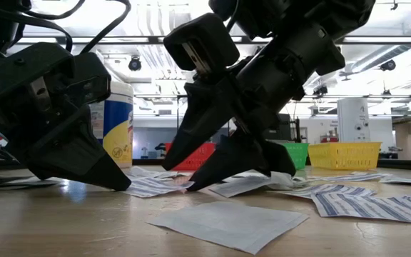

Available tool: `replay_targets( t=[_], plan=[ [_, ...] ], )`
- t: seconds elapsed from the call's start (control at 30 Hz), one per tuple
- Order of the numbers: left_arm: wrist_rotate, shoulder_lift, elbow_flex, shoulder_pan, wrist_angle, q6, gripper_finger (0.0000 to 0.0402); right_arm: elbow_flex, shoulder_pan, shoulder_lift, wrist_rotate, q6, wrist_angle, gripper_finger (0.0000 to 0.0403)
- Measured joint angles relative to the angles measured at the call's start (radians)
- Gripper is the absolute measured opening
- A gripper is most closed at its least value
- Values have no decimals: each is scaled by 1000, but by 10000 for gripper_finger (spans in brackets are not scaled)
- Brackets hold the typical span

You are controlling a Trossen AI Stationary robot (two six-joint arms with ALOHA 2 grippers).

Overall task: Pick & Place First Aid Supplies
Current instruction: Put the blue bandage in the red bin

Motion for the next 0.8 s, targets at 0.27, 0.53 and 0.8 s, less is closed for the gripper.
replay_targets(
  t=[0.27, 0.53, 0.8],
  plan=[
    [0, 0, 1, 1, 11, 2, 0, -1, -1, 0, -17, -3, 21, 139],
    [3, 1, 17, 0, 14, 39, 0, 0, -2, 0, -11, -9, 14, 108],
    [7, 2, 28, -1, 13, 60, 0, 0, -2, 1, -17, -45, 13, 71]
  ],
)
